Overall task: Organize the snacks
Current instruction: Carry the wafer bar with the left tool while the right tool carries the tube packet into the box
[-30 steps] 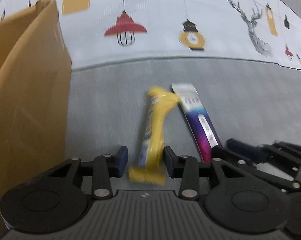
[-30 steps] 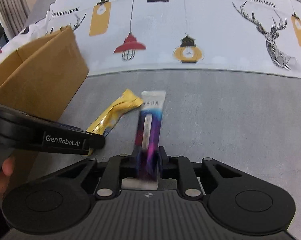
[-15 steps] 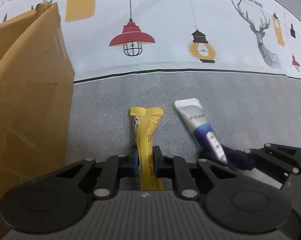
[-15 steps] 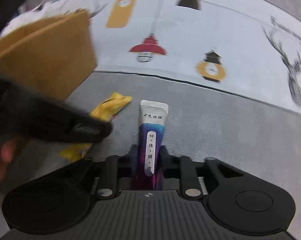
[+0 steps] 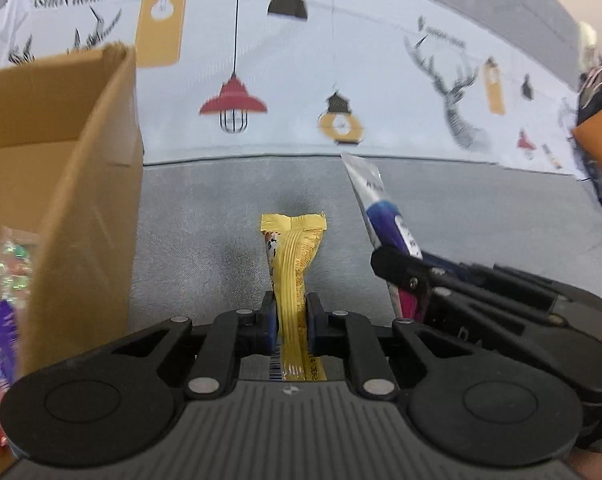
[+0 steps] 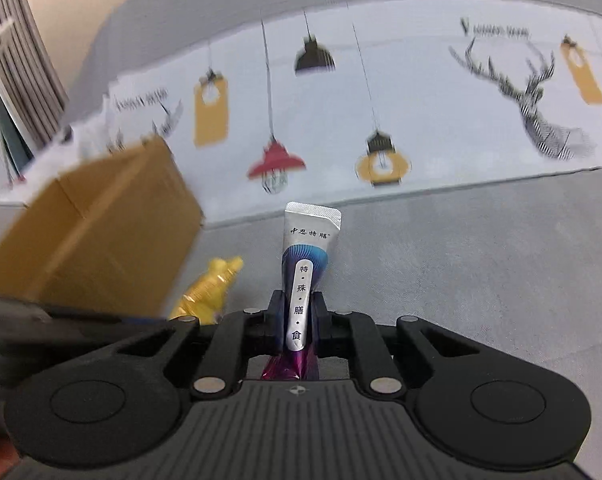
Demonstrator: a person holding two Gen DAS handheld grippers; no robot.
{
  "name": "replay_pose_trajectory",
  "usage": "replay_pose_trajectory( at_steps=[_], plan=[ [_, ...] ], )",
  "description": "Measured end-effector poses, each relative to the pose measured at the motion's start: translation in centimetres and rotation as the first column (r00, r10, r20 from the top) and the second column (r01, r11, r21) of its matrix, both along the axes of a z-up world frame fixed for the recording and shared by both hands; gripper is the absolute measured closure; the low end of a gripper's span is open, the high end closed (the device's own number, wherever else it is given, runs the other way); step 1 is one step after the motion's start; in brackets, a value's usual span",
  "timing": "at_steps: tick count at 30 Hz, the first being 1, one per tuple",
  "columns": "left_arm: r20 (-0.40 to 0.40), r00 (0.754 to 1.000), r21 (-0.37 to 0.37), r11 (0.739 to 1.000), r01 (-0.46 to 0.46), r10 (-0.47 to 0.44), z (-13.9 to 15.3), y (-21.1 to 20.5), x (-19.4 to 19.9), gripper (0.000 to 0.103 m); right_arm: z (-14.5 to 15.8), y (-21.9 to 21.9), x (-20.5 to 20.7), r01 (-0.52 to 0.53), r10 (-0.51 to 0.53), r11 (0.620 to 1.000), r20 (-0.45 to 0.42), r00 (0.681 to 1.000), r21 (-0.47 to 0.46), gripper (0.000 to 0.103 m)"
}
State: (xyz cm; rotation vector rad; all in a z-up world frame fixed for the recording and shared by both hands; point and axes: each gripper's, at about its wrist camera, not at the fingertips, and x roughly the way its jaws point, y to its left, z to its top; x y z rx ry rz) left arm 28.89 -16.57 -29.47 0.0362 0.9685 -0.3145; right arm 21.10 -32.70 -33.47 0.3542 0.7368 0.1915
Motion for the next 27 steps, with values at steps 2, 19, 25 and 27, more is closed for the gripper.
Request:
replay_pose_trajectory(
  at_steps=[2, 19, 25, 27],
  plan=[
    [0.040, 0.999, -0.003, 1.000, 0.013, -0.013, 1.7, 0.9, -1.1, 0.088, 1.8, 0.7, -1.0, 0.007, -0.007, 1.000, 0.033, 0.999, -0.005, 0.090],
    [0.394, 0.904, -0.128, 0.984, -0.124, 0.165, 17.5, 18.6, -8.2, 0.088, 18.8, 15.5, -3.3, -0.191, 0.176, 0.981, 0.307, 0.935, 0.019, 0.089],
    [0.318, 0.920, -0.154, 0.970, -0.189, 0.230, 16.2, 23.4, -6.8, 0.088, 19.6, 20.6, -1.6, -0.247, 0.244, 0.969, 0.287, 0.926, -0.027, 0.089],
    [0.248, 0.934, -0.188, 0.959, -0.213, 0.256, 14.6, 24.9, -5.9, 0.088, 18.5, 21.9, -0.7, -0.257, 0.258, 0.966, 0.250, 0.933, -0.036, 0.089]
  ],
)
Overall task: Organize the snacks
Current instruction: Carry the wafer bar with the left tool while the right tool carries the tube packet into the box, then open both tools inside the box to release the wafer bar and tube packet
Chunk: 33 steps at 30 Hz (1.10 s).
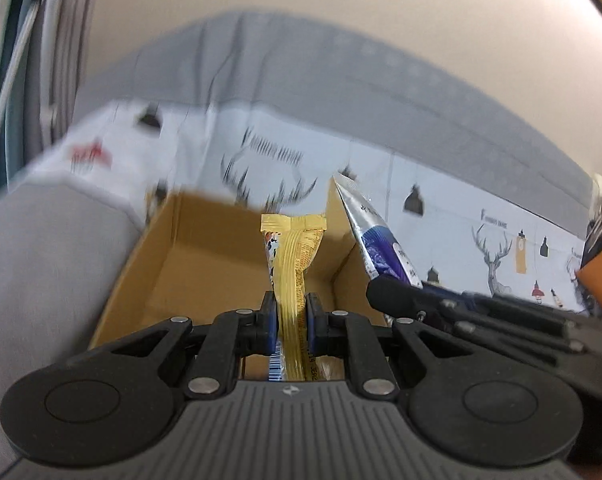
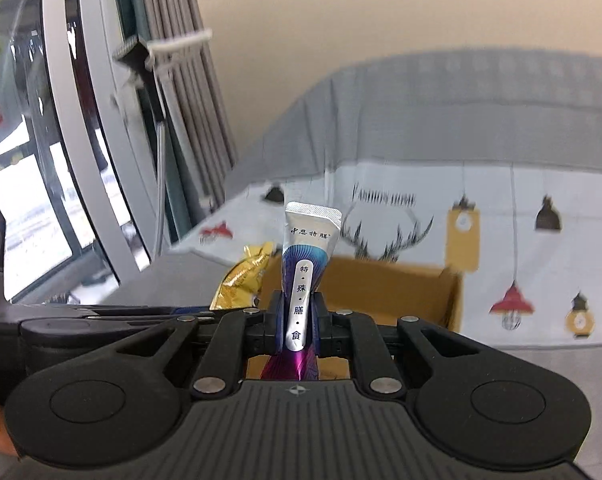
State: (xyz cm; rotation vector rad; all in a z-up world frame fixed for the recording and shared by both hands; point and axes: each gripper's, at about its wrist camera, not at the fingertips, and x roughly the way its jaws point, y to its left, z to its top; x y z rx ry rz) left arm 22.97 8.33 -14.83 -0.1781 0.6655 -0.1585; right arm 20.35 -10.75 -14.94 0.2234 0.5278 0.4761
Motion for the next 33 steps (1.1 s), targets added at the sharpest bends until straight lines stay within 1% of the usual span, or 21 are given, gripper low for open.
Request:
replay_pose_trajectory(
  at_steps=[3, 7, 9, 12, 15, 18, 20, 21, 22, 23, 24, 25, 26, 27, 28, 29, 30, 31, 32, 33],
  plan=[
    [-0.048, 0.999, 0.010, 1.000, -0.006, 0.007, -2.2, 1.2, 1.1, 0.088, -2.3, 2.0, 0.4, -0.012, 0.009, 0.998, -0.053, 0.999, -0.058, 0.089],
    [-0.123, 0.992, 0.063, 0.998, -0.020, 0.027, -5.6, 2.1, 2.7, 0.088, -6.1, 3.8, 1.2, -0.001, -0.016, 0.994, -0.156, 0.988, -0.107, 0.089],
    [-0.180, 0.983, 0.084, 0.996, -0.026, 0.041, -7.7, 2.6, 3.2, 0.088, -8.0, 4.1, 1.6, 0.007, -0.033, 0.993, -0.213, 0.976, -0.118, 0.089],
    [-0.213, 0.976, 0.110, 0.994, -0.021, 0.045, -9.6, 2.8, 3.3, 0.088, -9.9, 4.2, 1.7, 0.015, -0.050, 0.991, -0.258, 0.965, -0.135, 0.089],
    [-0.227, 0.973, 0.112, 0.994, -0.017, 0.042, -10.3, 3.2, 3.1, 0.088, -10.8, 4.4, 1.6, 0.009, -0.052, 0.988, -0.273, 0.961, -0.157, 0.089],
    [-0.223, 0.974, 0.113, 0.993, -0.022, 0.047, -10.1, 3.4, 2.9, 0.088, -11.1, 4.7, 1.4, 0.004, -0.051, 0.986, -0.279, 0.959, -0.164, 0.089],
    [-0.227, 0.973, 0.099, 0.995, -0.024, 0.046, -9.6, 3.3, 2.9, 0.087, -11.3, 4.8, 1.5, 0.001, -0.049, 0.986, -0.281, 0.958, -0.169, 0.087],
    [-0.228, 0.973, 0.083, 0.996, -0.025, 0.044, -9.1, 3.1, 2.9, 0.087, -11.3, 4.9, 1.5, -0.003, -0.047, 0.985, -0.285, 0.957, -0.174, 0.081],
    [-0.227, 0.973, 0.070, 0.997, -0.026, 0.041, -8.8, 3.1, 2.8, 0.076, -11.4, 4.9, 1.5, -0.001, -0.051, 0.984, -0.288, 0.956, -0.179, 0.072],
    [-0.227, 0.973, 0.062, 0.998, -0.022, 0.036, -8.2, 3.0, 2.5, 0.052, -11.3, 4.8, 1.4, 0.009, -0.063, 0.983, -0.291, 0.955, -0.184, 0.064],
    [-0.218, 0.975, 0.068, 0.997, -0.025, 0.040, -7.4, 2.8, 2.1, 0.039, -11.1, 4.6, 1.2, 0.020, -0.073, 0.983, -0.295, 0.953, -0.180, 0.049],
    [-0.196, 0.979, 0.084, 0.996, -0.033, 0.049, -6.6, 2.5, 1.5, 0.030, -10.6, 4.3, 0.9, 0.021, -0.071, 0.985, -0.288, 0.955, -0.171, 0.045],
    [-0.164, 0.985, 0.111, 0.993, -0.037, 0.055, -5.3, 2.2, 0.5, 0.030, -10.0, 4.2, 0.4, 0.017, -0.064, 0.986, -0.280, 0.958, -0.167, 0.045],
    [-0.148, 0.988, 0.125, 0.992, -0.032, 0.050, -4.3, 1.9, -0.3, 0.030, -9.2, 4.1, -0.1, 0.011, -0.058, 0.986, -0.274, 0.960, -0.167, 0.045],
    [-0.139, 0.989, 0.120, 0.992, -0.025, 0.042, -3.3, 1.7, -1.2, 0.030, -8.3, 3.9, -0.7, 0.013, -0.058, 0.986, -0.269, 0.961, -0.168, 0.045],
    [-0.136, 0.990, 0.095, 0.995, -0.012, 0.025, -2.0, 1.5, -2.4, 0.028, -7.3, 3.7, -1.3, 0.019, -0.062, 0.987, -0.265, 0.962, -0.163, 0.045],
    [-0.139, 0.990, 0.076, 0.997, 0.000, 0.010, -1.1, 1.3, -3.4, 0.024, -6.1, 3.5, -2.2, 0.032, -0.072, 0.988, -0.258, 0.963, -0.154, 0.044],
    [-0.138, 0.990, 0.066, 0.998, 0.004, 0.005, 0.0, 1.0, -4.7, 0.018, -4.8, 3.3, -3.2, 0.050, -0.087, 0.988, -0.254, 0.963, -0.148, 0.042],
    [-0.121, 0.992, 0.067, 0.998, -0.011, 0.019, 1.2, 0.8, -6.0, 0.012, -3.6, 3.1, -4.2, 0.070, -0.104, 0.987, -0.251, 0.962, -0.142, 0.040],
    [-0.109, 0.994, 0.069, 0.997, -0.018, 0.026, 2.2, 0.6, -7.2, 0.008, -2.3, 2.9, -5.3, 0.087, -0.123, 0.985, -0.253, 0.960, -0.147, 0.035]
  ],
)
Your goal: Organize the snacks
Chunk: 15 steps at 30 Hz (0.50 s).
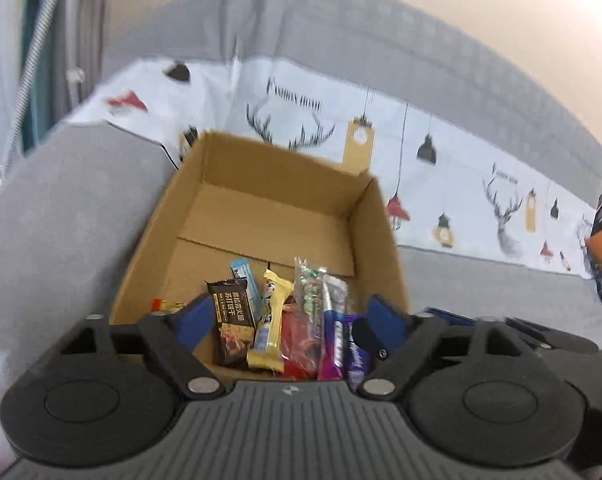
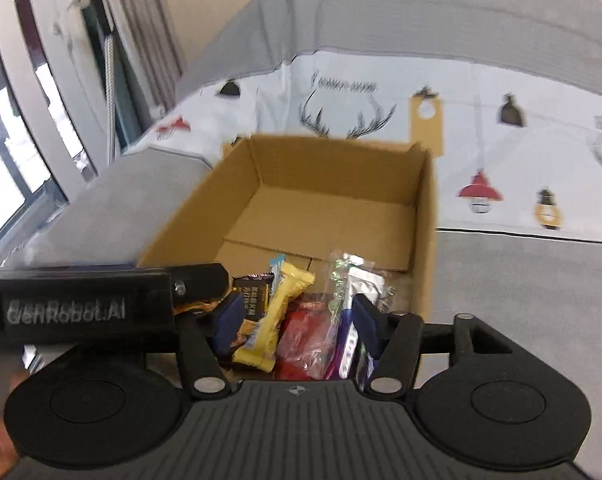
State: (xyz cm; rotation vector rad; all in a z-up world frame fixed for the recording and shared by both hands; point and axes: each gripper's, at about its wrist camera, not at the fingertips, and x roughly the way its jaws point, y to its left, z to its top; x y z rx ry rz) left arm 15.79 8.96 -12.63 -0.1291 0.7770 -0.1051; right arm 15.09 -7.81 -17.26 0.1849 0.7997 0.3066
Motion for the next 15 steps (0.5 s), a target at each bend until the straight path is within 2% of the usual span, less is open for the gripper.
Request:
replay_pose_trajectory(
  at_steps=[1, 3, 5, 6, 7, 9, 12, 15],
  plan=[
    [0.013, 1.000, -0.002, 1.000, 0.003, -0.003, 1.1, -0.2, -1.2, 0.000, 1.2, -0.2, -1.2, 0.024, -0.024, 1.000, -0.002, 1.000, 0.000, 0.029],
    [0.041, 0.998, 0.000, 0.999, 0.041, -0.041, 3.6, -1.1, -4.1, 0.000, 3.6, -0.6, -3.9, 0.059, -0.059, 0.998, 0.002, 0.998, 0.009, 0.025],
    [0.037, 0.997, 0.036, 0.998, 0.060, -0.062, 5.9, -2.1, -6.6, 0.000, 5.8, -0.8, -6.5, 0.083, -0.083, 0.997, 0.005, 0.997, 0.000, 0.020],
    [0.027, 0.998, 0.064, 0.996, 0.058, -0.059, 6.9, -2.7, -7.8, 0.000, 6.9, -0.9, -8.1, 0.102, -0.102, 0.995, 0.012, 0.995, -0.016, 0.016],
    [0.015, 0.998, 0.085, 0.995, 0.055, -0.056, 7.7, -3.2, -8.6, 0.000, 7.9, -0.7, -9.5, 0.134, -0.133, 0.990, 0.015, 0.991, -0.044, 0.007],
    [0.022, 0.998, 0.114, 0.992, 0.053, -0.055, 9.1, -4.1, -11.2, 0.000, 9.6, -0.2, -12.0, 0.194, -0.194, 0.975, 0.015, 0.981, -0.112, 0.001],
    [0.034, 0.997, 0.090, 0.994, 0.064, -0.067, 10.2, -4.8, -14.0, 0.000, 11.4, 0.1, -15.3, 0.233, -0.233, 0.963, 0.015, 0.972, -0.138, 0.001],
    [-0.002, 0.994, 0.060, 0.993, 0.105, -0.105, 10.3, -5.2, -15.3, 0.000, 12.3, 0.1, -17.8, 0.253, -0.255, 0.958, -0.003, 0.967, -0.138, 0.001]
  ],
)
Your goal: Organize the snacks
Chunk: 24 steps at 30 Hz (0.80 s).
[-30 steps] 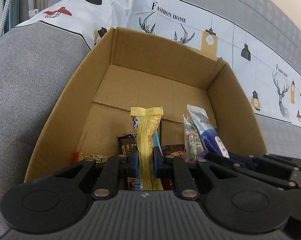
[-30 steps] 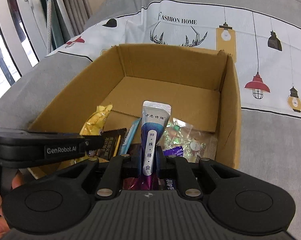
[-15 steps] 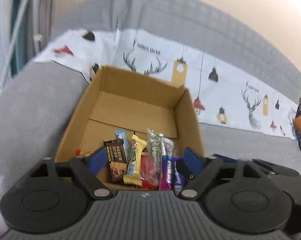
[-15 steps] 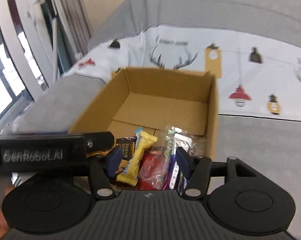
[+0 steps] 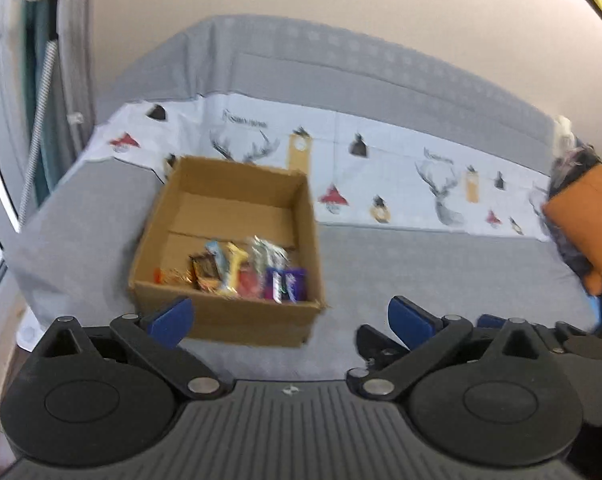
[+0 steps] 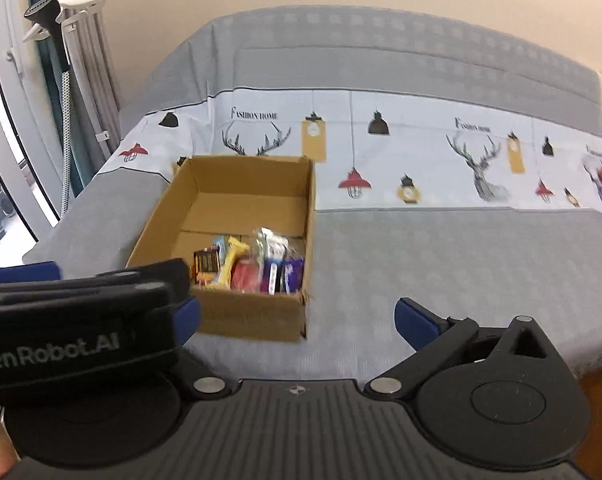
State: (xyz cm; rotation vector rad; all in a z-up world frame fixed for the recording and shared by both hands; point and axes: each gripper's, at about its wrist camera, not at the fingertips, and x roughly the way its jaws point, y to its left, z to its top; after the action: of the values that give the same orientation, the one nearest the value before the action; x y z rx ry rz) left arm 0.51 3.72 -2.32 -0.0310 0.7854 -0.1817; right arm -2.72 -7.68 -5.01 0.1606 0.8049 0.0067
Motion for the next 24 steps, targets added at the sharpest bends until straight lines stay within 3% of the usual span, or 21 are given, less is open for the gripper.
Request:
replay_pose_trajectory(
  at_steps=[9, 24],
  plan=[
    [0.022, 0.999, 0.141, 0.989, -0.050, 0.048, -0.2, -1.5, -1.3, 0.000, -1.0, -0.1, -1.5, 0.008, -0.007, 1.000, -0.015, 1.000, 0.029, 0.001],
    [0.065, 0.990, 0.208, 0.969, -0.133, 0.122, 1.4, -1.5, -1.9, 0.000, 0.0, 0.3, -1.3, -0.028, 0.027, 0.999, 0.030, 0.999, 0.045, 0.001]
  ],
)
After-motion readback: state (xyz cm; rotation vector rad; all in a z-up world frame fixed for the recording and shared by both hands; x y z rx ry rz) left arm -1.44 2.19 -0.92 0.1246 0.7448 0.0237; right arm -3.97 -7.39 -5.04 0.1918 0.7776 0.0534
